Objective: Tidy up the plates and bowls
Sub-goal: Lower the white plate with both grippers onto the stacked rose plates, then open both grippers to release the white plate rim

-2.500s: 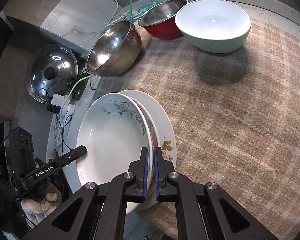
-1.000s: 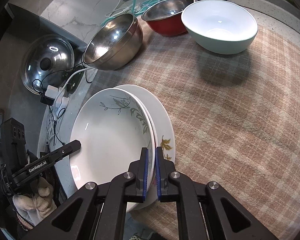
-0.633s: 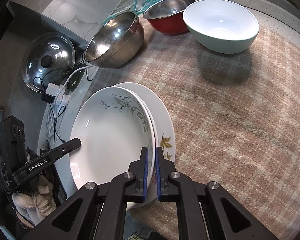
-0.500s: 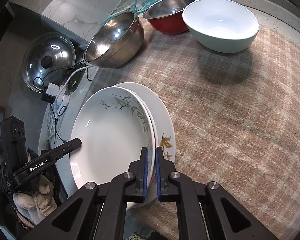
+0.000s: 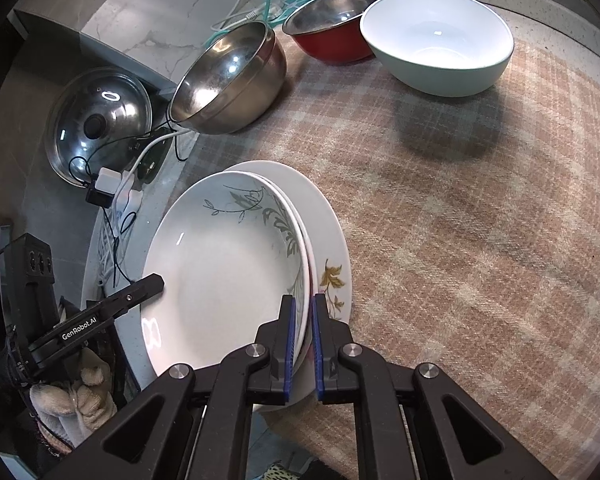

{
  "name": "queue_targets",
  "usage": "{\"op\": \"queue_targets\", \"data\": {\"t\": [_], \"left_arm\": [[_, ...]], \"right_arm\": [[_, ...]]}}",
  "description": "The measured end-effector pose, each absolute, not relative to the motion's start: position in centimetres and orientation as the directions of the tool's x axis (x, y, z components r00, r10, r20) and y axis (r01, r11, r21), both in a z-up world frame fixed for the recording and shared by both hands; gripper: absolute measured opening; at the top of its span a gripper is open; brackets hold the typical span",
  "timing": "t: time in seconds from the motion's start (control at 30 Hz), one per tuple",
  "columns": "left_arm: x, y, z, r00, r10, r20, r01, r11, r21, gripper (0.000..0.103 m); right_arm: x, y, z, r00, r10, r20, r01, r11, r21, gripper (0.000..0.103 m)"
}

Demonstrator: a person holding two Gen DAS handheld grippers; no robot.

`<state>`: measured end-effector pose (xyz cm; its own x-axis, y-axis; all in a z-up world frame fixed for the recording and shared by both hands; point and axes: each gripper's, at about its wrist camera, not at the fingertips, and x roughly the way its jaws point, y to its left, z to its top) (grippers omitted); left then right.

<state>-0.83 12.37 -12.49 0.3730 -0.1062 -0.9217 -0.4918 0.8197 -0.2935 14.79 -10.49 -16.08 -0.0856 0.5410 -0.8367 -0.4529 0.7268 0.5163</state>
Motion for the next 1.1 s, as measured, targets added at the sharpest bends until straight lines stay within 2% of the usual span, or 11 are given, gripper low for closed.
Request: {"op": "queue_targets", "data": {"t": [0.1, 0.93, 1.1], "left_arm": [[-0.8, 12.5, -12.5, 0.365, -0.080, -0.927, -0.497, 0.825, -0.267, 0.007], [-1.5, 13.1, -12.6, 0.373, -0.112, -0.921, -0.497, 0.814, -0.300, 0.011], [-2.2, 13.0, -11.6, 0.382, -0.073, -0.921, -0.502, 0.821, -0.273, 0.013]], "right_arm": [[14.7, -10.4, -16.0, -0.083, 0.542, -0.836, -0.456, 0.725, 0.515, 0.009], [14.2, -11.5, -15.1, -0.029, 0.541, -0.841, -0.455, 0.741, 0.493, 0.009], [13.9, -13.0, -14.2, 0.005, 0.546, -0.838, -0.461, 0.745, 0.483, 0.016]]}}
